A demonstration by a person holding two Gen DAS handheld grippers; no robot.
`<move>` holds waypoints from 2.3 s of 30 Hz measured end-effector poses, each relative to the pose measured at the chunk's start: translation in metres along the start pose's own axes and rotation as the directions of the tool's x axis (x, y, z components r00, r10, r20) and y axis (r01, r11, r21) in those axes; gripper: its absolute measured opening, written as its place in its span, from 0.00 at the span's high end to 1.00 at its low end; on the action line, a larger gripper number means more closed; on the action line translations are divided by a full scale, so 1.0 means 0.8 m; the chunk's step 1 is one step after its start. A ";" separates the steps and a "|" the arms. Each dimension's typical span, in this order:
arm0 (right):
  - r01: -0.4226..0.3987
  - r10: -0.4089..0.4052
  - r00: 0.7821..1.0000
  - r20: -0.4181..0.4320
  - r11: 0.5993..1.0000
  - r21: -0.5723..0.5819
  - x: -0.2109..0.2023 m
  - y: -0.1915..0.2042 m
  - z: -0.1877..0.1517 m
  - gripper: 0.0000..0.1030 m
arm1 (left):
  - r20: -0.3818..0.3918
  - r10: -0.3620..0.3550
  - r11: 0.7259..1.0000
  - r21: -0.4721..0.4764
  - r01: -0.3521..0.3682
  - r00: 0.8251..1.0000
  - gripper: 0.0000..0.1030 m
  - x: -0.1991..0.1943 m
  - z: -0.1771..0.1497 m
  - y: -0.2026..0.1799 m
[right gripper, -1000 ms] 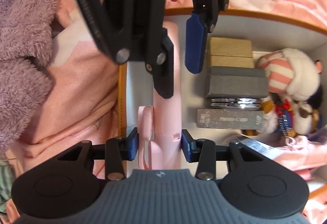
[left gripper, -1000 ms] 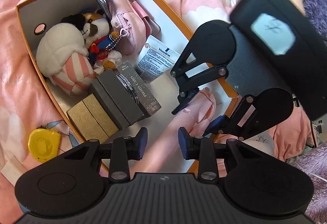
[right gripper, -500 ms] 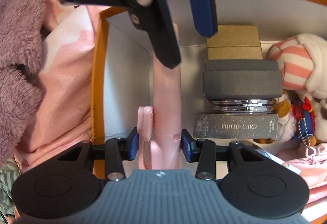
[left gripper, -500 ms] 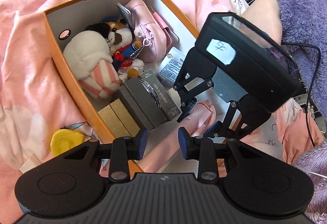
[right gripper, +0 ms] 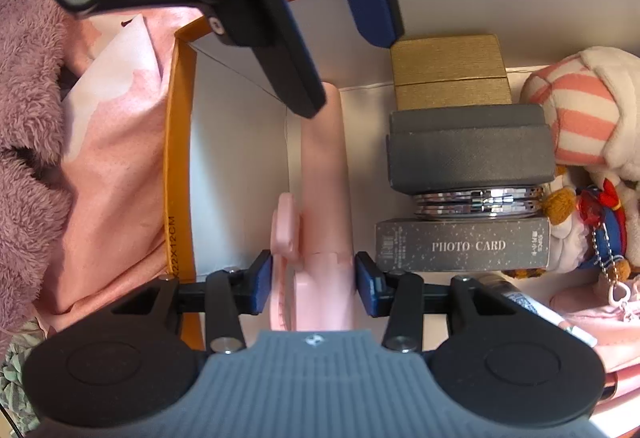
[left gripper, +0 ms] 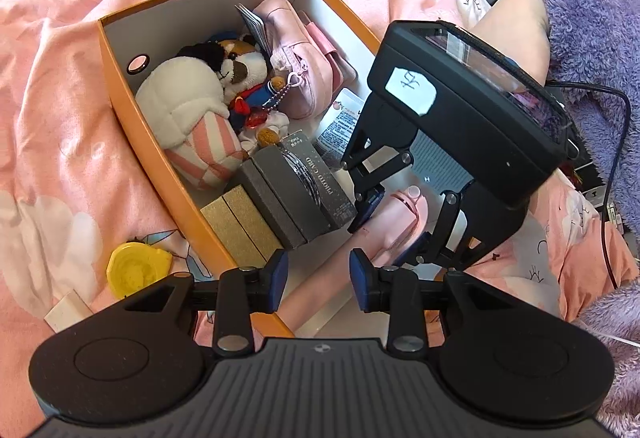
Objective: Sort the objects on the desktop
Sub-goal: 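Lower the selfie stick into the box and open the left tool, then grasp the white charger with left tool while right tool grasps the yellow tape measure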
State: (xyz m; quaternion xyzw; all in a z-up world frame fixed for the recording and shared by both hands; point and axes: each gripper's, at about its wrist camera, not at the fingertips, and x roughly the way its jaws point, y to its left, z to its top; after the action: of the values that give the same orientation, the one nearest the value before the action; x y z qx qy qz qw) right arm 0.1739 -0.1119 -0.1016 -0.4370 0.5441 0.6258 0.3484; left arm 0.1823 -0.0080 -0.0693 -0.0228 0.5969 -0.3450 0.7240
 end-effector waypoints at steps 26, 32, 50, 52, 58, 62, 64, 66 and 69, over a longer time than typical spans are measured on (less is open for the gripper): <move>0.099 -0.113 0.991 0.065 0.976 0.194 -0.034 -0.001 -0.006 0.56 | 0.071 0.040 0.999 -0.036 -0.038 0.997 0.63 -0.045 -0.034 -0.010; 0.169 -0.187 0.981 0.059 0.960 0.223 -0.016 0.003 -0.010 0.85 | 0.081 0.049 0.998 -0.043 -0.045 0.996 0.63 -0.050 -0.040 -0.009; 0.179 -0.196 0.977 0.086 0.969 0.173 -0.021 0.029 -0.002 0.83 | 0.127 0.132 0.990 -0.064 -0.125 0.983 0.63 -0.066 -0.060 0.005; 0.185 -0.206 0.972 0.112 0.967 0.176 -0.034 0.038 -0.008 0.83 | 0.128 0.145 0.988 -0.073 -0.137 0.981 0.63 -0.071 -0.066 0.011; 0.217 -0.261 0.936 0.234 0.956 0.198 -0.045 0.051 -0.004 0.83 | 0.154 0.201 0.977 -0.097 -0.188 0.967 0.63 -0.090 -0.082 0.024; 0.252 -0.311 0.896 0.317 0.944 0.213 -0.070 0.064 0.016 0.83 | 0.178 0.276 0.960 -0.103 -0.261 0.945 0.63 -0.103 -0.089 0.031; 0.268 -0.330 0.879 0.344 0.939 0.216 -0.083 0.068 0.029 0.83 | 0.166 0.322 0.945 -0.111 -0.307 0.932 0.63 -0.107 -0.092 0.037; 0.298 -0.356 0.867 0.348 0.931 0.208 -0.103 0.075 0.041 0.83 | 0.160 0.357 0.933 -0.109 -0.343 0.920 0.63 -0.108 -0.094 0.042; 0.342 -0.392 0.861 0.324 0.918 0.200 -0.118 0.077 0.067 0.83 | 0.141 0.409 0.910 -0.134 -0.392 0.902 0.60 -0.106 -0.100 0.056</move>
State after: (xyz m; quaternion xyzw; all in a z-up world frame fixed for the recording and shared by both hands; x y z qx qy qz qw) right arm 0.1440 -0.0655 0.0101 -0.3870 0.4195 0.5782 0.5831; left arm 0.1285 0.1010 -0.0401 0.0349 0.5433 -0.1546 0.8244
